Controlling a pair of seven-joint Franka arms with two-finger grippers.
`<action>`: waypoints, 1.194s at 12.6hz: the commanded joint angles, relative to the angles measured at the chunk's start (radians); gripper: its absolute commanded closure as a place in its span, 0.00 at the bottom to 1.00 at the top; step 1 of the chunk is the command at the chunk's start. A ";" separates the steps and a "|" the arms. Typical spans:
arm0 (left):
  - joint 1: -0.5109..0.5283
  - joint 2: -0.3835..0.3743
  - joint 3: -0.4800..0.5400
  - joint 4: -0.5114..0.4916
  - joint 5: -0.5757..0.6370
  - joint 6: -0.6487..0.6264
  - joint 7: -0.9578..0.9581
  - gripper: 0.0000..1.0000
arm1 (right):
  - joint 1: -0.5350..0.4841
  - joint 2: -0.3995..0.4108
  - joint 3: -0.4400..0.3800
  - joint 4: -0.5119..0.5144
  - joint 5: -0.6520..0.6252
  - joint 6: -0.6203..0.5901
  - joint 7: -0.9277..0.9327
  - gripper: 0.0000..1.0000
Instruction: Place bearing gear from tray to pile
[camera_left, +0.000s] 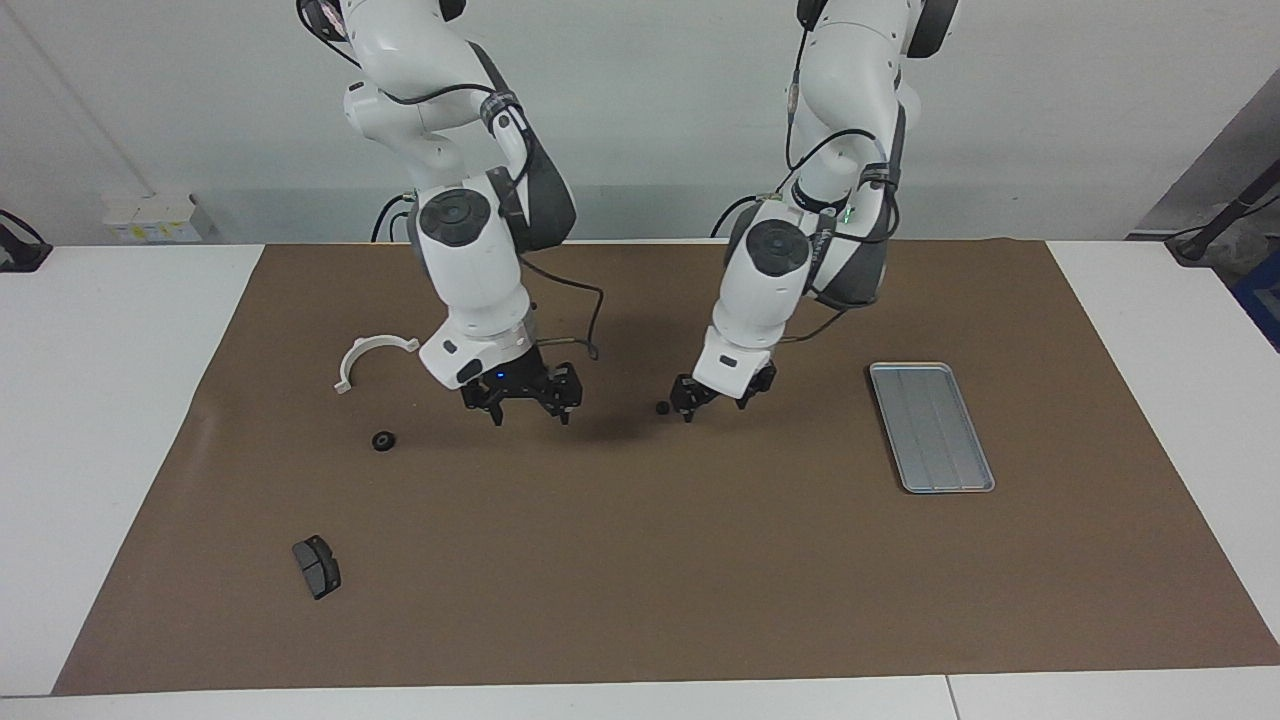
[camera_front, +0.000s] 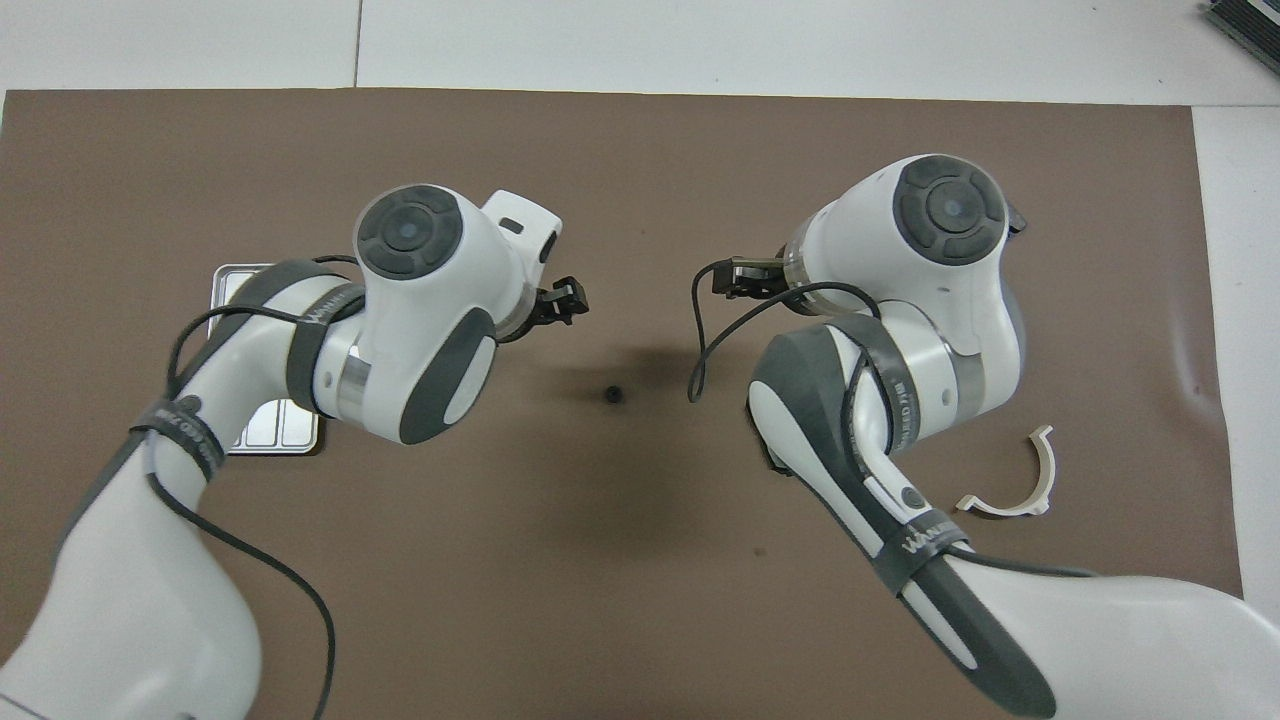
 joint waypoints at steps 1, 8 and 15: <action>0.147 -0.131 -0.008 -0.016 -0.012 -0.151 0.172 0.07 | 0.097 0.072 0.000 0.069 -0.012 -0.016 0.103 0.00; 0.416 -0.188 -0.002 0.053 0.002 -0.256 0.605 0.00 | 0.269 0.294 0.001 0.235 -0.187 0.000 0.318 0.09; 0.404 -0.232 0.018 0.116 0.073 -0.320 0.631 0.00 | 0.292 0.277 0.003 0.129 -0.209 0.082 0.370 0.30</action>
